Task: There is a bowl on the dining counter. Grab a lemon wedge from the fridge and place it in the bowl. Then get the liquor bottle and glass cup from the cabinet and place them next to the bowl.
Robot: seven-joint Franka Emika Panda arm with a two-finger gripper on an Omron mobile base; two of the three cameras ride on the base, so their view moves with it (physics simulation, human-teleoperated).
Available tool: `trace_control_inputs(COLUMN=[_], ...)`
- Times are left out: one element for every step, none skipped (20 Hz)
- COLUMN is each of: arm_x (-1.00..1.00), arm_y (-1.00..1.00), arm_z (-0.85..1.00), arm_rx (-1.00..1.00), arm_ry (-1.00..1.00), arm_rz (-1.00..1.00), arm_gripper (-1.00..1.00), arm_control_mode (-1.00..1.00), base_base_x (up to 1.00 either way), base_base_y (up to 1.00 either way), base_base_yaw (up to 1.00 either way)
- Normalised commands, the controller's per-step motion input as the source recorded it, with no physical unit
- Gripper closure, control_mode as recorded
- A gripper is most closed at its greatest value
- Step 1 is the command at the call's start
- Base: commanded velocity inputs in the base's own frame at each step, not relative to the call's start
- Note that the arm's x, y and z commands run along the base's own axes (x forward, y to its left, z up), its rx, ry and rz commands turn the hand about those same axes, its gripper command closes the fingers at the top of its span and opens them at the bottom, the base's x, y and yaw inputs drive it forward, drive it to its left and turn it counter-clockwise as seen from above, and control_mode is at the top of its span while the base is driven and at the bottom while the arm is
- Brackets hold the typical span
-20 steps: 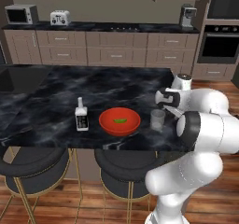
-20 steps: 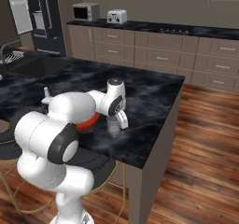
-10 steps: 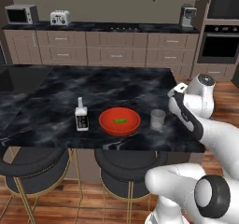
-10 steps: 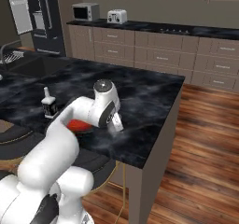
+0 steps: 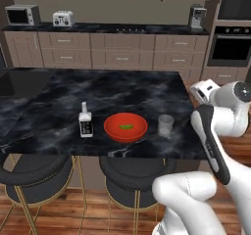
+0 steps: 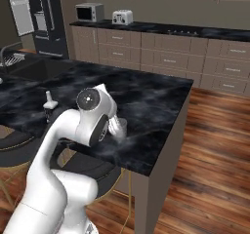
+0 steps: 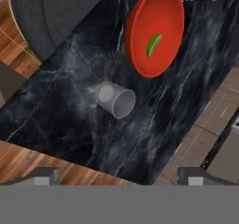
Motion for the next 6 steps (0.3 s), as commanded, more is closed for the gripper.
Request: trace_control_inputs(arm_x=[-0.63, -0.66, -0.74, -0.76, -0.77, -0.77], arm_y=[0.00, 0.00, 0.00, 0.00, 0.01, 0.03], arm_z=[0.81, 0.77, 0.73, 0.73, 0.73, 0.72], arm_rx=[0.00, 0.00, -0.01, -0.02, -0.02, -0.02], arm_ry=[-0.20, -0.20, -0.22, -0.22, -0.22, -0.23], arm_rz=[0.00, 0.00, 0.00, 0.00, 0.00, 0.00], arm_gripper=[-1.00, -1.00, -1.00, -1.00, -1.00, -1.00], arm_control_mode=[-1.00, -1.00, -1.00, -1.00, -1.00, -1.00], base_base_x=[0.00, 0.00, 0.00, 0.00, 0.00, 0.00], base_base_y=[0.00, 0.00, 0.00, 0.00, 0.00, 0.00], base_base_yaw=[0.00, 0.00, 0.00, 0.00, 0.00, 0.00])
